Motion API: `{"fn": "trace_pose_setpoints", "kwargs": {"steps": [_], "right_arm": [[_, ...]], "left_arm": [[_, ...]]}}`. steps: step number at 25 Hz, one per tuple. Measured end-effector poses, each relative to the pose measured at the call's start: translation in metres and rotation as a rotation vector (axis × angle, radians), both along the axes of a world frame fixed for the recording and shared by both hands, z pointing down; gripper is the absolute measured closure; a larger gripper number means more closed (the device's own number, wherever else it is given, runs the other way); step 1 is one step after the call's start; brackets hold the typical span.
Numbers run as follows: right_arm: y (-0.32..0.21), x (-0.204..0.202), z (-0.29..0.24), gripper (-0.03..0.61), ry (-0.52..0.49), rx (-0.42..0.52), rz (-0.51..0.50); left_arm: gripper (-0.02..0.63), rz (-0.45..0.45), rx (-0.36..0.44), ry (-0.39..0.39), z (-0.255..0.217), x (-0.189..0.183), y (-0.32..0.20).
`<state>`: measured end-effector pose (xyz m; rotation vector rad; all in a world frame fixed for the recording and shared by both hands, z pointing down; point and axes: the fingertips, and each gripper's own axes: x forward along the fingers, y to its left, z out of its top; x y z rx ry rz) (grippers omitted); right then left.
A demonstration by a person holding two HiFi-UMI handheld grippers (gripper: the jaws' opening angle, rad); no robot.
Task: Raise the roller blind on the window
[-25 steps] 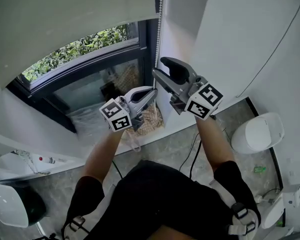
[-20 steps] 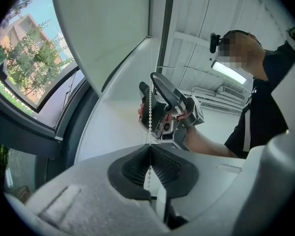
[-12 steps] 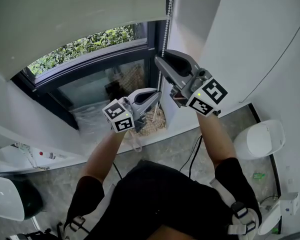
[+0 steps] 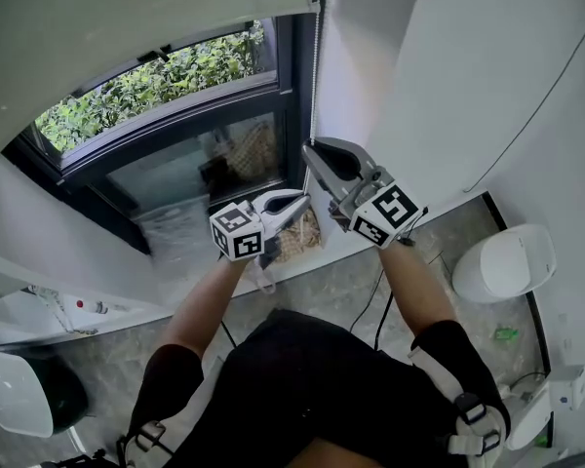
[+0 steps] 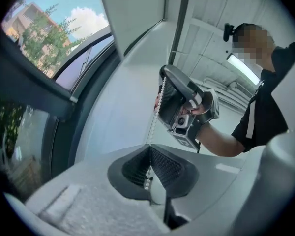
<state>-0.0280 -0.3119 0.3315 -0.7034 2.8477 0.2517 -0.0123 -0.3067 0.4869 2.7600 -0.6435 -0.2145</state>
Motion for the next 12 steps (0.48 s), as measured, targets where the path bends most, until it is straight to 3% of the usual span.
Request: {"fn": "trace_pose_setpoints", "kwargs": {"steps": [3,6,8,12], "right_arm": [[0.005,-0.005,0.078,0.566,0.124,-0.096,-0.006],[0.013,-0.008,0.117,0.566,0.167,-0.154,-0.022],[0.012,-0.006,0.118,0.566,0.172,-0.158,-0.019],[0.011,-0.007,0.115,0.565,0.201,-0.142,-0.026]], "left_arm": [[0.606,0.045,-0.119,-0.094,0.074,0.012,0.010],[0.596,0.109,-0.158,-0.170,0.112,0.019,0.032],[0.498,0.136,-0.151,-0.167,0.108,0.015,0.037],[0.465,0.108,-0.096,-0.069,0.064,-0.013,0.018]]}}
